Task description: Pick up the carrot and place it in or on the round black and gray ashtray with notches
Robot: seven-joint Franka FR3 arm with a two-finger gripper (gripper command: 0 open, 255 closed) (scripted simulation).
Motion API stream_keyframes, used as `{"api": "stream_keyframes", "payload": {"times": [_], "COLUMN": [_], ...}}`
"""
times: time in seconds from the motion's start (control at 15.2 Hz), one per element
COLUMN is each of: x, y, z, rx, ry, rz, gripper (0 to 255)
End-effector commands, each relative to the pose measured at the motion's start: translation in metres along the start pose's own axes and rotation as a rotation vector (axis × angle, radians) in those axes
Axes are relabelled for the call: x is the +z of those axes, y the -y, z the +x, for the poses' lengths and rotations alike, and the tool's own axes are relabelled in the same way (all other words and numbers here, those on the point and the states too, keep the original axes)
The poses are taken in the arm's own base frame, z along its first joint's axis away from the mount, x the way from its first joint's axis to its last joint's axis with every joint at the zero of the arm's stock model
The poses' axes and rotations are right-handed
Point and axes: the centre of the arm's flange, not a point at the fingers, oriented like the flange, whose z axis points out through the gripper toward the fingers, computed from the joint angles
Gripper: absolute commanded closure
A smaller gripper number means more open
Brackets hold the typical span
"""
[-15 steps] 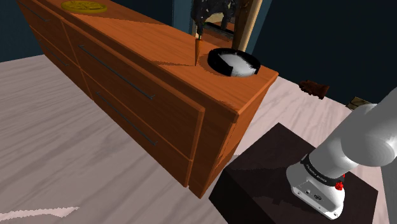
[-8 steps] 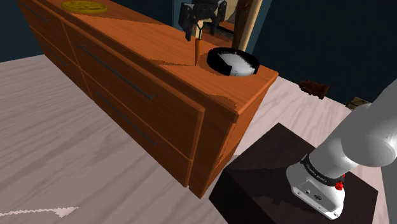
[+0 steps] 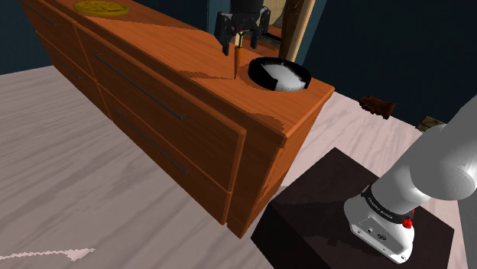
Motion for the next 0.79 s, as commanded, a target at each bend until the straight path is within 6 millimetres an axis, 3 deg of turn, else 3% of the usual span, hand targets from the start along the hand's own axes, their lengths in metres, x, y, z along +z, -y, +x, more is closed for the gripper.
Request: {"api": "stream_keyframes", "payload": {"times": [0.0, 0.07, 0.13, 0.73], "x": [0.0001, 0.0, 0.0, 0.0001], "y": [0.0, 0.0, 0.0, 0.0], "z": [0.0, 0.0, 0.0, 0.0001], "rx": [0.0, 0.0, 0.0, 0.0], "ry": [0.0, 0.0, 0.0, 0.0], "rz": [0.0, 0.0, 0.0, 0.0], "gripper": [0, 0, 255, 255]}}
